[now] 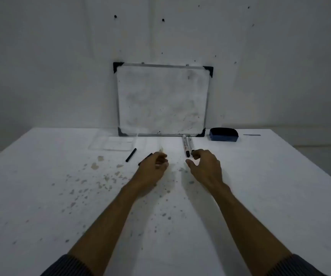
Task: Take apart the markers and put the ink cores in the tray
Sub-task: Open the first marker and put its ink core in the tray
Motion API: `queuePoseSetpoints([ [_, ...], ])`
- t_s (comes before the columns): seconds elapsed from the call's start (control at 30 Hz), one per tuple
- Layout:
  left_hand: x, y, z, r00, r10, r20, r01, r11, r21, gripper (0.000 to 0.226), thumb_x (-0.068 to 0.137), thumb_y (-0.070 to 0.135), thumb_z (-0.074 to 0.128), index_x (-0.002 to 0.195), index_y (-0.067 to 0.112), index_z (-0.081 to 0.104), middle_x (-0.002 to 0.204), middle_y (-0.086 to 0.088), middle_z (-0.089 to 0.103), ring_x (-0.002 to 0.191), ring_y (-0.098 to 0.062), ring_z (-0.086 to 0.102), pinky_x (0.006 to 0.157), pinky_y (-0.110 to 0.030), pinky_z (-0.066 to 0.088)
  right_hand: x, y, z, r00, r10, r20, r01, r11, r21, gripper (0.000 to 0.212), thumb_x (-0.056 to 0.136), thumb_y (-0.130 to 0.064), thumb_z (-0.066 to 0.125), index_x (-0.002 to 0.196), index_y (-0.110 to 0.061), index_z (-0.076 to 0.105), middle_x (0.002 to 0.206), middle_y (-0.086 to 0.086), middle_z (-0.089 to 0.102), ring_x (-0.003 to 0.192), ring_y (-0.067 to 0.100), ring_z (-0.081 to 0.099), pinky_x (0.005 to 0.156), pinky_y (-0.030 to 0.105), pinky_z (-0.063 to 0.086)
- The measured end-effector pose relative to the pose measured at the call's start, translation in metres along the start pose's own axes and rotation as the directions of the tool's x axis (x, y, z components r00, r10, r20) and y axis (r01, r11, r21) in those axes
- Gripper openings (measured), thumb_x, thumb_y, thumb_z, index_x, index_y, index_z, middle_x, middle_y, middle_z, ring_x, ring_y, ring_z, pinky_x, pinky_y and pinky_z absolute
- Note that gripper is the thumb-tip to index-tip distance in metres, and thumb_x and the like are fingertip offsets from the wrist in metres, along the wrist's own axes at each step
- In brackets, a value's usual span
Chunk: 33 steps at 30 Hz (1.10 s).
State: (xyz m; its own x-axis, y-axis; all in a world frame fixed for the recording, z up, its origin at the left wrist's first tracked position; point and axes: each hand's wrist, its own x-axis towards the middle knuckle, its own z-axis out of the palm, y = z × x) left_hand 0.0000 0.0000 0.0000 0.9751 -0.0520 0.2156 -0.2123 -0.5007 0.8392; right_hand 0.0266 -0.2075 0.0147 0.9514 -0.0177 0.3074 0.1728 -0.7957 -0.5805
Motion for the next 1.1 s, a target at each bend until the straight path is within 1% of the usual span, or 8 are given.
queuePoseSetpoints([
  [0.23,0.017,-0.025,0.019,0.983,0.122,-0.134,-0.111,0.99,0.089,0.02,0.1,0.019,0.066,0.12,0.017,0.067,0.111,0.005,0.069,0.103,-0.004,0.066,0.09,-0.009,0.051,0.058,-0.003,0.032,0.978,-0.092,-0.188,-0.016,0.861,-0.508,0.046,0.084,-0.06,0.063,0.089,-0.016,0.076,0.085,0.004,0.071,0.084,0.025,0.06,0.077,0.039,0.039],
  [0.43,0.017,-0.029,0.02,0.985,0.081,-0.154,-0.08,0.997,0.012,0.017,0.1,0.023,0.066,0.117,0.022,0.067,0.108,0.014,0.068,0.102,0.005,0.064,0.088,-0.007,0.051,0.074,-0.01,0.046,0.98,-0.079,-0.182,-0.038,0.828,-0.56,0.027,0.085,-0.035,0.069,0.072,-0.011,0.065,0.068,0.007,0.066,0.072,0.025,0.057,0.07,0.035,0.026],
  [0.67,0.007,-0.023,0.014,0.99,0.032,-0.14,-0.039,0.998,-0.047,0.017,0.101,0.023,0.065,0.118,0.023,0.068,0.111,0.013,0.07,0.103,0.007,0.065,0.085,-0.005,0.05,0.078,-0.016,0.037,0.996,-0.076,-0.055,0.03,0.809,-0.587,0.009,0.089,-0.018,0.061,0.08,-0.016,0.062,0.079,0.003,0.068,0.075,0.02,0.061,0.069,0.031,0.031],
  [0.73,0.005,-0.02,0.012,0.987,-0.009,-0.159,-0.006,0.996,-0.094,0.018,0.101,0.026,0.065,0.119,0.024,0.069,0.111,0.012,0.072,0.103,0.002,0.067,0.085,-0.009,0.054,0.072,-0.019,0.03,0.997,-0.033,-0.066,-0.004,0.868,-0.497,0.013,0.091,-0.027,0.061,0.086,-0.016,0.064,0.084,0.001,0.069,0.078,0.018,0.065,0.07,0.03,0.038],
  [0.83,0.005,-0.015,0.005,0.976,-0.12,-0.183,0.067,0.959,-0.274,0.017,0.102,0.03,0.063,0.118,0.027,0.069,0.113,0.008,0.075,0.107,-0.007,0.071,0.092,-0.019,0.056,0.046,-0.028,0.013,0.987,0.146,-0.065,-0.146,0.989,-0.002,0.028,0.085,-0.045,0.072,0.074,-0.02,0.077,0.069,-0.005,0.073,0.064,0.011,0.068,0.055,0.022,0.045],
  [0.93,0.006,-0.006,0.0,0.975,-0.213,-0.061,0.142,0.811,-0.567,0.021,0.106,0.04,0.054,0.117,0.027,0.067,0.121,-0.001,0.076,0.113,-0.013,0.072,0.102,-0.03,0.055,0.0,-0.038,0.008,0.987,0.158,-0.022,-0.136,0.906,0.402,0.024,0.082,-0.052,0.076,0.071,-0.03,0.08,0.067,-0.019,0.075,0.06,-0.003,0.068,0.052,0.011,0.047],
  [1.03,0.006,0.005,-0.002,0.967,-0.252,0.038,0.187,0.602,-0.776,0.033,0.106,0.043,0.051,0.118,0.017,0.068,0.12,-0.006,0.078,0.113,-0.018,0.074,0.099,-0.031,0.057,-0.037,-0.046,0.015,0.997,0.075,-0.019,-0.054,0.851,0.522,0.017,0.084,-0.05,0.075,0.084,-0.033,0.08,0.075,-0.024,0.076,0.073,-0.008,0.07,0.066,0.01,0.054],
  [1.1,0.004,0.01,-0.002,0.973,-0.229,0.016,0.147,0.569,-0.809,0.034,0.106,0.038,0.055,0.117,0.012,0.072,0.117,-0.008,0.079,0.11,-0.02,0.076,0.092,-0.032,0.061,-0.046,-0.05,0.022,0.999,0.033,-0.018,-0.019,0.852,0.524,0.02,0.084,-0.049,0.075,0.092,-0.032,0.08,0.077,-0.023,0.075,0.077,-0.009,0.069,0.073,0.014,0.056],
])
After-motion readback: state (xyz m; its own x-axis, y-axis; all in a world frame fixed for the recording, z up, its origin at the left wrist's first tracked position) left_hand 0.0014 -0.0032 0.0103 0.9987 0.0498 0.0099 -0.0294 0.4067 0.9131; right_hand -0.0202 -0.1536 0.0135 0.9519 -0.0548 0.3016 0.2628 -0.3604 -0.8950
